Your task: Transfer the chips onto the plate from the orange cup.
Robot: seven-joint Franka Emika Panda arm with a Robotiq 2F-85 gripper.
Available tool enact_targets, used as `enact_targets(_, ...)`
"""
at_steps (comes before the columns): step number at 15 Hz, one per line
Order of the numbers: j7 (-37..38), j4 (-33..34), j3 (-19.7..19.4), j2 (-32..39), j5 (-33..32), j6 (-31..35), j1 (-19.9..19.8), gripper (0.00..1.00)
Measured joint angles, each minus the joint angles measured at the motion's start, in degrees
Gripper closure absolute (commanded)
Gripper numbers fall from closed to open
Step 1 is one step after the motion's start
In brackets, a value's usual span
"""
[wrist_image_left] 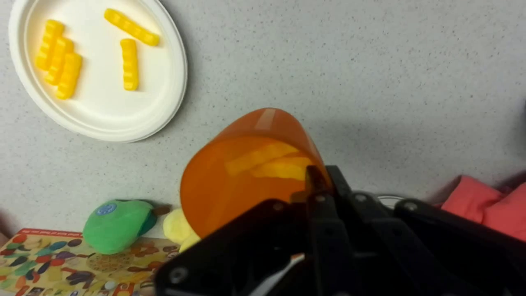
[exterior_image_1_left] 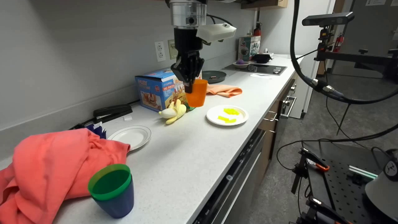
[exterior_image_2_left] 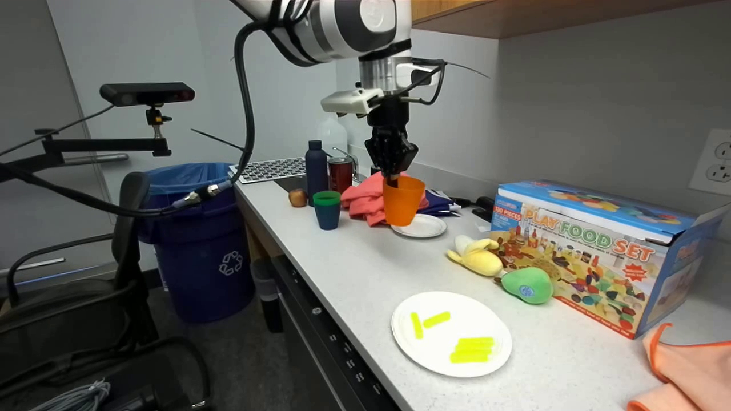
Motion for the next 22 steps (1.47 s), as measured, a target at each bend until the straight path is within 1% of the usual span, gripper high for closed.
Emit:
enact_targets(4, 0.0, -7.0, 0.2, -4.9, 0.0, 3.4, 0.0, 0.99)
enact_targets(8, 0.2, -11.2, 0.2, -7.8, 0.0, 4.7, 0.0, 0.99)
enact_targets(12, 1.3, -13.2, 0.4, -9.3, 0.1, 4.7, 0.0, 0.99)
enact_targets(19, 4.0, -14.9, 0.9, -10.8, 0.1, 4.7, 0.0, 0.99)
enact_targets(20, 4.3, -14.9, 0.9, -10.8, 0.1, 4.7, 0.0, 0.95)
enact_targets(22, 4.9, -14.9, 1.0, -10.9, 0.1, 4.7, 0.0, 0.95)
